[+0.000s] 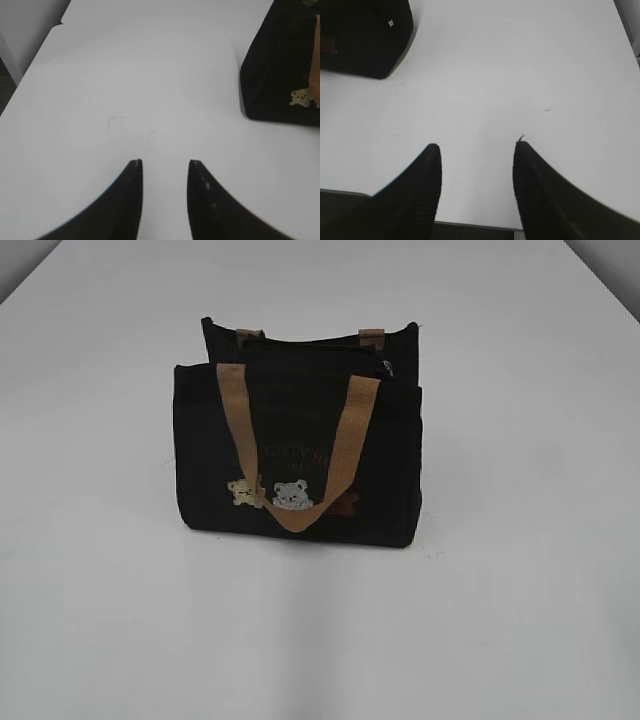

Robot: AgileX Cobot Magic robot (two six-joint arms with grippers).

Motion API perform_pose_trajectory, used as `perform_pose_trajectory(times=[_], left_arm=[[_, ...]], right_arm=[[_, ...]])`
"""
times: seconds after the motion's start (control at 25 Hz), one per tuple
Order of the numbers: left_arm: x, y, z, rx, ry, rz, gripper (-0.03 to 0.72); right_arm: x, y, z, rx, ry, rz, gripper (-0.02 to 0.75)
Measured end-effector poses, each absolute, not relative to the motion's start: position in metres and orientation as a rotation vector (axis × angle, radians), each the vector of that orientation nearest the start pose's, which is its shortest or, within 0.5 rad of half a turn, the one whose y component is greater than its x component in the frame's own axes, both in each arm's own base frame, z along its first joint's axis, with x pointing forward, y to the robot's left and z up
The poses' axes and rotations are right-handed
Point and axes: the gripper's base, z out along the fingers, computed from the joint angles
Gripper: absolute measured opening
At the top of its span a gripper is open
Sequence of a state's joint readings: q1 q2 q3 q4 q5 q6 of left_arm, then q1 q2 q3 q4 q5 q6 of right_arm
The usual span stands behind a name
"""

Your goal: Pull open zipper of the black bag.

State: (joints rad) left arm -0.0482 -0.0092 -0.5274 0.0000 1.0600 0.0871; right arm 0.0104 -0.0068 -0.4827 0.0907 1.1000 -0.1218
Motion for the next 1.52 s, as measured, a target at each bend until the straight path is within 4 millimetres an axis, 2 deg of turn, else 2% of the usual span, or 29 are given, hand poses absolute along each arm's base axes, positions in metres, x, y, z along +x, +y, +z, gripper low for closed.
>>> perform_pose_trajectory(times=[1.36, 1.52], left_arm=[[-0.0096, 0.0004, 0.2848, 0.124, 2.003, 0.032, 0.229], [-0.0099, -0.0043, 0.2849, 0.088, 2.004, -0.063, 0.229]], right_arm=[[-0.0057, 0.0075, 0.2696, -0.108, 2.088, 0.021, 0.371], [-0.0057, 0.0075, 0.2696, -0.108, 2.088, 0.021, 0.371]])
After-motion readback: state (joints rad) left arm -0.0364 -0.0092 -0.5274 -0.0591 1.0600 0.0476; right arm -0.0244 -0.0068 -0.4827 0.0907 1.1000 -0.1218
